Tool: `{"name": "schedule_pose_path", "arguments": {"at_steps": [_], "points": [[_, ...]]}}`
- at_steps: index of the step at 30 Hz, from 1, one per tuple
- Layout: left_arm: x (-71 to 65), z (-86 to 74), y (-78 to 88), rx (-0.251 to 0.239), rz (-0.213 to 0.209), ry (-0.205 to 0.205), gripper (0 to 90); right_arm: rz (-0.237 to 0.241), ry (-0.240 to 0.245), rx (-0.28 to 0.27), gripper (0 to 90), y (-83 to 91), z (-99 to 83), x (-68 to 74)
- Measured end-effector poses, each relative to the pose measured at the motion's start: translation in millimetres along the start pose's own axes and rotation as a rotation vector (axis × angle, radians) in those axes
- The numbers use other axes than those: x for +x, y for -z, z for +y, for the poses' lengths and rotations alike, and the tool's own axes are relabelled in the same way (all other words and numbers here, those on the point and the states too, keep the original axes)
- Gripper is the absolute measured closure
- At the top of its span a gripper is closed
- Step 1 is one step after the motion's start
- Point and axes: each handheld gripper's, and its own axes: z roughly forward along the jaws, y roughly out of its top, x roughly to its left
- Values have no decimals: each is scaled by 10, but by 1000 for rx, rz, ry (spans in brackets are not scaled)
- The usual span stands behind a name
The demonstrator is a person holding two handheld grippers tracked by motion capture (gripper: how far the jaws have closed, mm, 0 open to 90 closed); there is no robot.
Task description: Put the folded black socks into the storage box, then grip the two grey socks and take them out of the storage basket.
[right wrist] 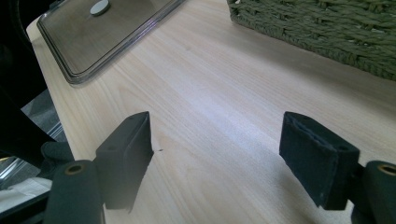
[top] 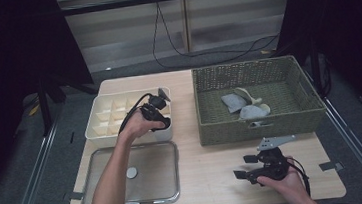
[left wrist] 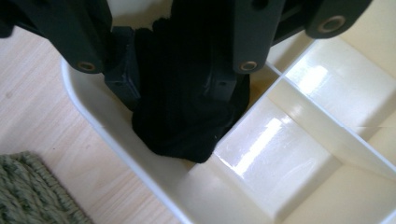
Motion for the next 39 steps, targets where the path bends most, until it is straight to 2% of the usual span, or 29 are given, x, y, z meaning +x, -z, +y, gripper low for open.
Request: {"name": "schedule_pose_path", "arguments": {"at_steps": [4,7,11,16,18,21,24,26,32,35,39], "points": [[-4,-25,48,-18,5,-13,569,-2,-5,0,254,2,3,-7],[11,-54,87,-39,11,-13,484,-1,-2,1,254,0,6,-7],[36,-107,100,-81,-15,-2,477,1,-11,3,255,-9,11,-16],[63,-150,129,-122,-28,-9,449,3,-11,2,256,-23,9,-22],[71,-176,159,-148,-28,-8,425,0,-10,1,256,-23,10,-26],[105,-246,244,-197,-36,20,329,-3,-16,-1,265,-17,7,-26],[140,-333,285,-256,-45,47,295,-2,-17,-2,263,-10,-5,-20],[173,-398,308,-298,-38,44,271,-5,-11,-9,262,-1,-6,-18],[181,-543,413,-381,-10,35,213,-1,-19,-15,262,16,-3,-21],[145,-616,509,-455,-30,56,194,-2,-24,-18,262,21,10,-35],[124,-707,571,-495,-55,56,188,-13,-32,-29,261,48,31,-72]]}}
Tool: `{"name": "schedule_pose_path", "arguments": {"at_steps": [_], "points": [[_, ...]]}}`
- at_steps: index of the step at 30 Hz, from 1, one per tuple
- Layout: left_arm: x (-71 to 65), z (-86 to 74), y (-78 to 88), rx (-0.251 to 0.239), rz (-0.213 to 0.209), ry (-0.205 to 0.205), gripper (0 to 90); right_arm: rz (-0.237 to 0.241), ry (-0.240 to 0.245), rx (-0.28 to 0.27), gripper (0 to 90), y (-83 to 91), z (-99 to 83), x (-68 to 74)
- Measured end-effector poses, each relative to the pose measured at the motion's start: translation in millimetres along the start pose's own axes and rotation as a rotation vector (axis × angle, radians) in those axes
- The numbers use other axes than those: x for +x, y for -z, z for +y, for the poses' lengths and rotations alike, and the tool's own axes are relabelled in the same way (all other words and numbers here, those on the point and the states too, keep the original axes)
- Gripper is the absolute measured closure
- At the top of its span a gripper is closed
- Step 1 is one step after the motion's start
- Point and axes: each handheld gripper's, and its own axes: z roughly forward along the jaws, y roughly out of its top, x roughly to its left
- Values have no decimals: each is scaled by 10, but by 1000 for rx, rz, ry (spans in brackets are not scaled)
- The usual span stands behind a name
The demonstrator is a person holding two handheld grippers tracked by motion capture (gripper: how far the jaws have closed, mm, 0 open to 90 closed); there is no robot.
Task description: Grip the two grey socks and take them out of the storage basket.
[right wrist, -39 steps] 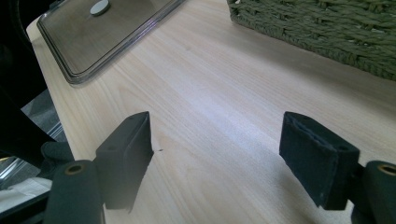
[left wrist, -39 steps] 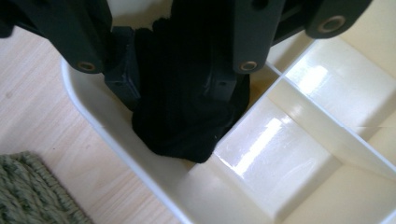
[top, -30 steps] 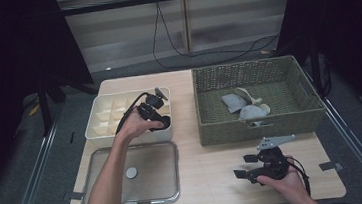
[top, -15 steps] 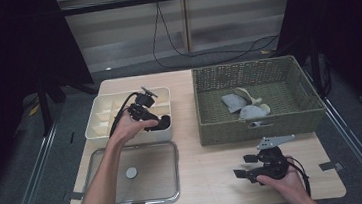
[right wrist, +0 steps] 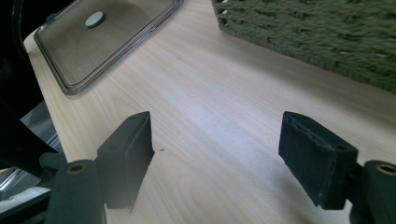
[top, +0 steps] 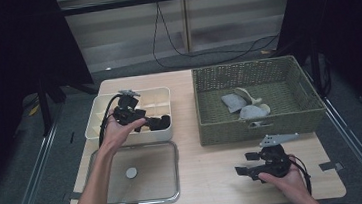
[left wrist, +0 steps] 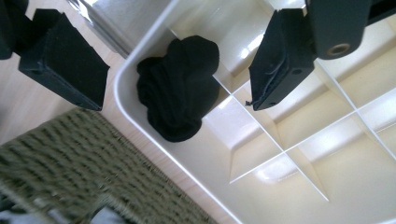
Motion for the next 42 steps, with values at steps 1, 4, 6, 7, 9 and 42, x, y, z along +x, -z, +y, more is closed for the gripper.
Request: {"name": "schedule_pose_path", "arguments": {"at_steps": [1,4,6,7,9,42], "points": [[-15,-24,20,-11,-1,-7,189,-2,-6,-4,262,6,4,-6],[-67,-103,61,-32,-3,-19,231,-6,-13,-9,270,12,18,-29],[-100,-160,90,-48,-5,-11,240,-3,-16,-14,285,21,29,-31],[-113,-195,103,-68,-18,0,243,-3,-19,-14,292,30,36,-27],[-151,-260,128,-85,-15,2,253,-1,-12,-26,303,52,50,-28],[-775,-1312,186,-173,-17,13,216,26,15,-93,441,322,288,-18]]}}
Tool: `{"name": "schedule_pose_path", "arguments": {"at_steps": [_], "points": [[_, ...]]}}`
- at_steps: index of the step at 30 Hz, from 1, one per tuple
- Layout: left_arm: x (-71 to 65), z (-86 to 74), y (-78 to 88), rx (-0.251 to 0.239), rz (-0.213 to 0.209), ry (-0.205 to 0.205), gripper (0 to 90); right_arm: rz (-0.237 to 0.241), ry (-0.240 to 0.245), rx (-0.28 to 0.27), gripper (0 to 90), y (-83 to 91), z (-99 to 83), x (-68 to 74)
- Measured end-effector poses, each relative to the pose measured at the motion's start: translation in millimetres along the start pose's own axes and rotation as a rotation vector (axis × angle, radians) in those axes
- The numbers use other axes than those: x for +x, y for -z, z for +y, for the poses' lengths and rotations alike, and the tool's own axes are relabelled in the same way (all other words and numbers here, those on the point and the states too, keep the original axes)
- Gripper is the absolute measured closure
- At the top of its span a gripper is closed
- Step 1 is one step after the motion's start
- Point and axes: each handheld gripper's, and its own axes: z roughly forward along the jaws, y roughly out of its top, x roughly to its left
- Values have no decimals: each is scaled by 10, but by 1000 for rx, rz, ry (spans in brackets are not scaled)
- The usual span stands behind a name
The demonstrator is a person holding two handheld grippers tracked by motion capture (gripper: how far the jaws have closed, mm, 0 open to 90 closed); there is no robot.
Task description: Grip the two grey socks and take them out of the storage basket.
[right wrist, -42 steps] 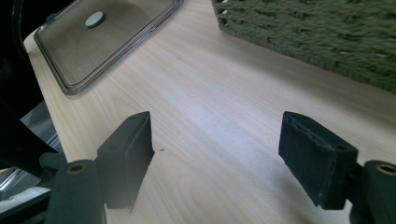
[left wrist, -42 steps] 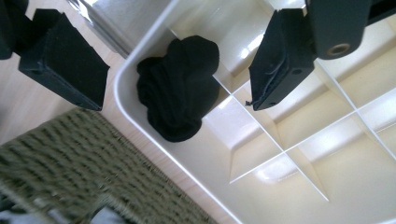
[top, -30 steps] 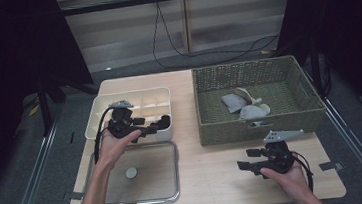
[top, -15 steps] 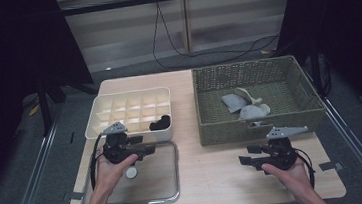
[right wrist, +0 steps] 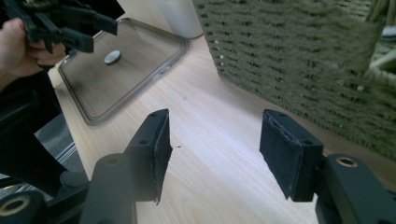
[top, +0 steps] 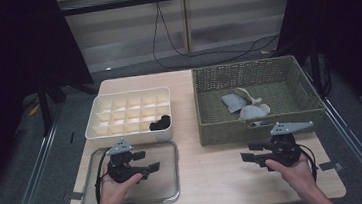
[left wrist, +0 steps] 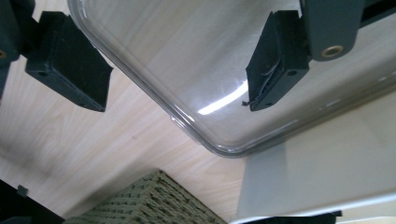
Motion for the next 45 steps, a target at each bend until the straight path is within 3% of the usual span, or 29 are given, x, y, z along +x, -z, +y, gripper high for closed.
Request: {"name": "schedule_pose_path", "arguments": {"at_steps": [9,13,18,23,33,38,45], "points": [[-168,-87,-41,-3,8,-26,164,-6,27,-33,447,153,225,12],[-198,-108,-73,17,6,-31,164,-10,37,-46,457,205,350,6],[-211,-138,-58,9,7,-27,160,-17,33,-60,463,283,527,-53],[-208,-152,-35,2,11,-30,159,-64,38,-46,469,339,710,-180],[-209,-171,-65,23,11,-39,156,-144,12,75,489,323,1055,-624],[-208,-173,-62,23,12,-35,154,-182,-5,149,495,214,1178,-835],[-204,-181,-61,24,13,-35,151,-190,-8,226,493,2,1303,-1012]]}}
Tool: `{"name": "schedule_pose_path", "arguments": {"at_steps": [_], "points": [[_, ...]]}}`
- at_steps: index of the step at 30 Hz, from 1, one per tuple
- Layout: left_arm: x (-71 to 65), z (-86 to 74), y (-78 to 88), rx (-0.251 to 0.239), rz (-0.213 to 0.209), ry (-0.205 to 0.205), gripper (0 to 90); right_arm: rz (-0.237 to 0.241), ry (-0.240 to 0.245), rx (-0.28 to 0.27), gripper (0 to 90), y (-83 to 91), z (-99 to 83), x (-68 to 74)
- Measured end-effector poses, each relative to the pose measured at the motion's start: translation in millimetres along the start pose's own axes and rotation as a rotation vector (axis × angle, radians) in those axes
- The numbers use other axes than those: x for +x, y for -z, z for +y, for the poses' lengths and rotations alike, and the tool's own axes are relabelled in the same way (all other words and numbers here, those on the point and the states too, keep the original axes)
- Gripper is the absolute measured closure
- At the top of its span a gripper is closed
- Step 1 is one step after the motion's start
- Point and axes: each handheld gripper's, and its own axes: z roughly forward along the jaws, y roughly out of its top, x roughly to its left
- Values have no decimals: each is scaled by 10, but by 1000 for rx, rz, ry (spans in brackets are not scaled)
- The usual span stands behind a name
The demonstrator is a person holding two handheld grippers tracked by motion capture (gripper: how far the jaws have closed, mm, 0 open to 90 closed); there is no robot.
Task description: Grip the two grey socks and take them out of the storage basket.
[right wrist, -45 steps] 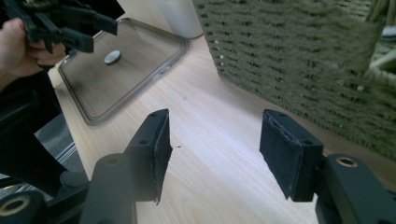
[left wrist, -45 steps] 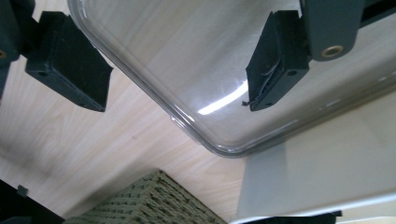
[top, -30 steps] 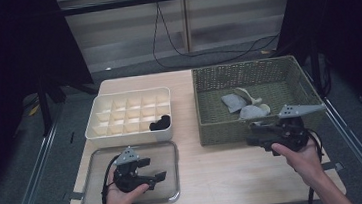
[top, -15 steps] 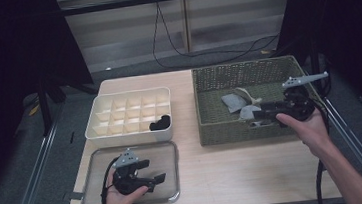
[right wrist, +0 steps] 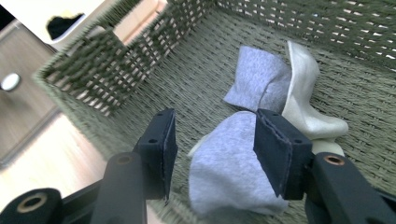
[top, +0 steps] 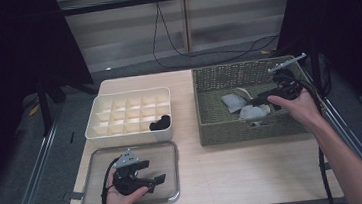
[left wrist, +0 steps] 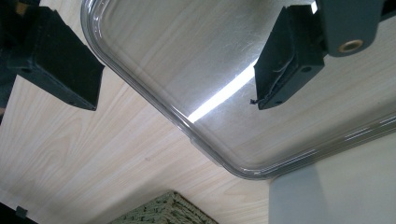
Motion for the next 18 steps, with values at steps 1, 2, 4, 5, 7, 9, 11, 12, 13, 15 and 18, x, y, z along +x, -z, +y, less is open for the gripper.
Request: {"name": "schedule_pose_path", "arguments": {"at_steps": [1,2,4,5,7,9,11,12,13,15,18], "points": [[3,-1,0,2,2,-3,151,0,1,11,488,-17,16,-11],[6,-2,-1,4,2,-3,150,6,-4,19,485,-39,38,-30],[13,-4,-4,5,2,4,149,14,-18,27,485,-69,83,-85],[21,-4,1,6,2,4,148,8,-26,31,490,-89,100,-111],[32,-6,10,0,7,7,148,1,-26,65,501,-143,136,-147],[39,-8,15,-2,8,9,148,0,-29,72,520,-198,170,-177],[43,-10,14,1,8,9,147,-2,-39,80,555,-256,206,-195],[46,-11,13,3,8,8,147,-2,-34,75,570,-282,223,-189],[45,-12,12,3,8,11,147,0,-31,78,572,-311,239,-182],[44,-14,14,1,8,13,147,4,-22,97,589,-373,272,-169],[51,-18,23,-3,14,13,146,1,-26,130,590,-466,300,-197]]}}
